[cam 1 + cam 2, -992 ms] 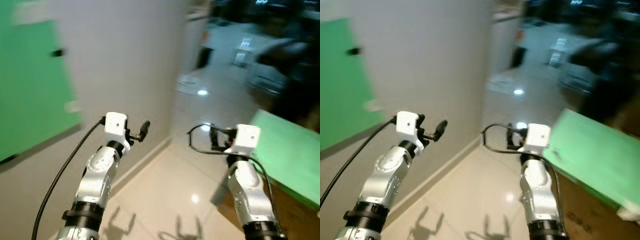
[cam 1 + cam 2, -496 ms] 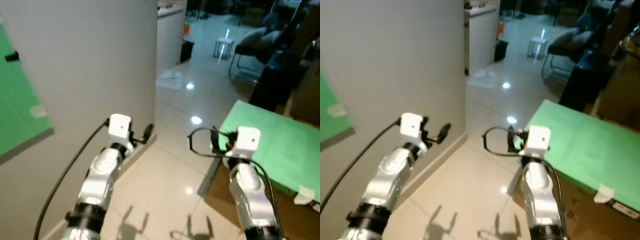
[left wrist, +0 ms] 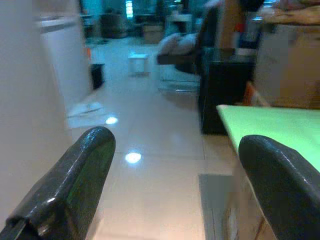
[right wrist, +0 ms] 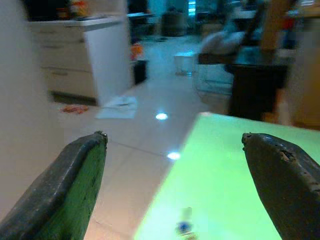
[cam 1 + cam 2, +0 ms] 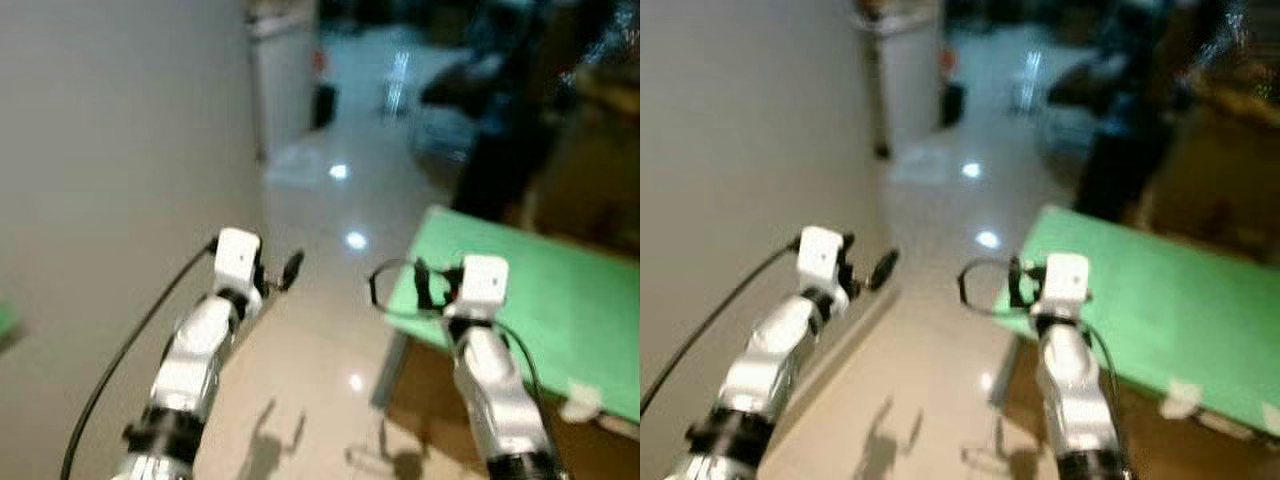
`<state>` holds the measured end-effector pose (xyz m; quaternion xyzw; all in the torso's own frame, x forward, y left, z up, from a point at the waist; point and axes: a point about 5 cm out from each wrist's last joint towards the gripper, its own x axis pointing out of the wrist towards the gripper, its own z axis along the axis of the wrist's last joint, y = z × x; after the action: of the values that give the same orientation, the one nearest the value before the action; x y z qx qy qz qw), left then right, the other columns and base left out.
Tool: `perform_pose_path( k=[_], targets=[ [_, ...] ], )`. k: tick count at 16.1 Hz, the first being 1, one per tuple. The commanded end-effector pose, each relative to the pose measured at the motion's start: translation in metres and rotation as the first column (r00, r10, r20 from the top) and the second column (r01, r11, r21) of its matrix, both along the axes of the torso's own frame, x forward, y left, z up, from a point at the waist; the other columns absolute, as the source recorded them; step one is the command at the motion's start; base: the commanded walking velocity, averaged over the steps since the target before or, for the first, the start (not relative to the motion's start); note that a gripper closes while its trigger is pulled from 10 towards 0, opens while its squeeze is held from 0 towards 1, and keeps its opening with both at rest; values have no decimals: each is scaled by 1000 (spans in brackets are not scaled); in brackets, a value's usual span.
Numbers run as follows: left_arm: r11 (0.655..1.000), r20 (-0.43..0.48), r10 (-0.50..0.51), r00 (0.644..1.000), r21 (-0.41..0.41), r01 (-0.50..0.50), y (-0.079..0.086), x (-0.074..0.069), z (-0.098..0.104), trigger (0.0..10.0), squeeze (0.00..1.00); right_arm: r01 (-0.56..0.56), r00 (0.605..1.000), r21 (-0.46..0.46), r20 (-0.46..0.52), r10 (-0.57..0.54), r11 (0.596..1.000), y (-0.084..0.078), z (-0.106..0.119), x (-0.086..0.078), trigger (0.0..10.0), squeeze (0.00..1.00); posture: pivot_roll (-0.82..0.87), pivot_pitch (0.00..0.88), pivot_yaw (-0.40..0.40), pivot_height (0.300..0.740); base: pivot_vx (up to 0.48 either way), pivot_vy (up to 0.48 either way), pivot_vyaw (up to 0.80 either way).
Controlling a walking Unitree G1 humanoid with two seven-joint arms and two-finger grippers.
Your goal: Hang keys on a hook
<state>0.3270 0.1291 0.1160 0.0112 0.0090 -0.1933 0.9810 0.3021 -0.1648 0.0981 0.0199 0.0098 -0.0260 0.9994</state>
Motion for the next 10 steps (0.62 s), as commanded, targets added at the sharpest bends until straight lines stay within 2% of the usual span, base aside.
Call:
perform_pose_path(
  k=[1, 4, 6, 8, 10],
  targets=[
    [999, 27, -47, 999, 2, 47, -14, 2, 7, 10000, 0, 40, 999, -10, -5, -41, 999, -12, 1, -1, 10000, 1000, -83, 0, -2, 740, 458, 0, -700],
    [999, 26, -44, 999, 7, 44, -13, 3, 7, 10000, 0, 65, 998, 3, -24, -65, 998, -15, -3, 0, 10000, 1000, -85, 0, 0, 740, 459, 0, -640],
    [999, 9, -35, 999, -11, 35, -13, 5, 6, 10000, 0, 62, 998, -6, -33, -62, 998, -15, -5, 0, 10000, 1000, -86, 0, 1, 740, 458, 0, 0],
    [999, 15, -30, 999, 16, 30, -13, 5, 6, 10000, 0, 57, 998, -8, -33, -57, 998, -14, -5, 0, 10000, 1000, -88, 0, 4, 740, 0, 0, 0],
    [999, 29, -39, 999, 2, 39, -14, 5, 8, 10000, 0, 56, 998, -6, -33, -56, 998, -14, -5, 0, 10000, 1000, -91, 0, 6, 740, 0, 0, 0]
  ],
)
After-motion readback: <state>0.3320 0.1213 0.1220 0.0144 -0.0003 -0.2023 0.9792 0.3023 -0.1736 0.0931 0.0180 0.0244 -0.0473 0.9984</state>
